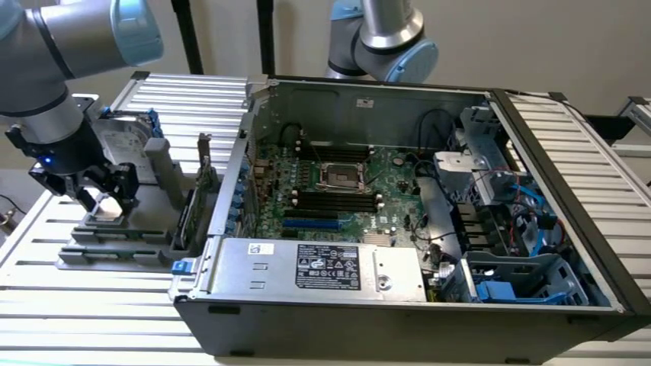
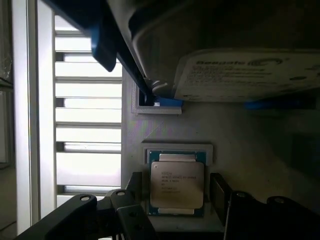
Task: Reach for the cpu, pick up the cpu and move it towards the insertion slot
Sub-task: 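Pick up the cpu and move it towards the insertion slot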
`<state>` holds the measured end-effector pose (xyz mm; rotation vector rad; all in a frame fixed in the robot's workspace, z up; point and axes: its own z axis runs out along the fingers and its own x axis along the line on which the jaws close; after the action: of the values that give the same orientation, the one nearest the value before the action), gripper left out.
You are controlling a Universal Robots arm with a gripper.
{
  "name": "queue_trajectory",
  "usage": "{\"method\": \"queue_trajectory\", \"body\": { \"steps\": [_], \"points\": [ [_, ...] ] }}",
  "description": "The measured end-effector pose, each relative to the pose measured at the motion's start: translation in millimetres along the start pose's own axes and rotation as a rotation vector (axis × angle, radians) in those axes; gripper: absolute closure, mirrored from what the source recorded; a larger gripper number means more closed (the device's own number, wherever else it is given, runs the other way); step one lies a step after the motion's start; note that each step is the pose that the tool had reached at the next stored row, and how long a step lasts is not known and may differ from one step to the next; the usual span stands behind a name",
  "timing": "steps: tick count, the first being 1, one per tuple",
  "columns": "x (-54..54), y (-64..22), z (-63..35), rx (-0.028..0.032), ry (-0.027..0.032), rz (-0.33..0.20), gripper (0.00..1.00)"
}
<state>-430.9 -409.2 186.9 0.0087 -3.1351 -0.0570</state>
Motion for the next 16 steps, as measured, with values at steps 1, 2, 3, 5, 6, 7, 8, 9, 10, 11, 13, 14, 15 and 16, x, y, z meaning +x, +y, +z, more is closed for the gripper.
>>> {"method": "queue_trajectory", "body": {
  "steps": [1,2,3,5,6,7,8,9,10,11,13,14,15,16],
  "points": [
    [0.0,0.2,0.0,0.0001,0.0001,0.0,0.35],
    [0.0,0.4,0.0,0.0001,0.0002,0.0,0.35],
    [0.0,0.5,0.0,0.0002,0.0003,0.0,0.35],
    [0.0,0.7,0.1,0.0002,0.0004,0.0,0.35],
    [0.0,0.8,0.2,0.0002,0.0005,0.0,0.35],
    [0.0,0.8,0.3,0.0003,0.0005,0.0,0.35],
    [0.0,0.8,0.3,0.0003,0.0006,0.0,0.35],
    [0.0,0.8,0.5,0.0002,0.0005,0.0,0.35],
    [0.0,0.9,0.7,0.0002,0.0004,0.0,0.35],
    [-0.1,0.9,0.8,0.0002,0.0005,0.0,0.35],
    [-0.2,0.9,1.0,0.0002,0.0008,0.0,0.35],
    [-0.2,0.9,1.1,0.0002,0.001,0.0,0.35],
    [-0.3,0.9,1.2,0.0002,0.0011,0.0,0.35],
    [-0.3,0.8,1.2,0.0002,0.0013,0.0,0.35]
  ]
}}
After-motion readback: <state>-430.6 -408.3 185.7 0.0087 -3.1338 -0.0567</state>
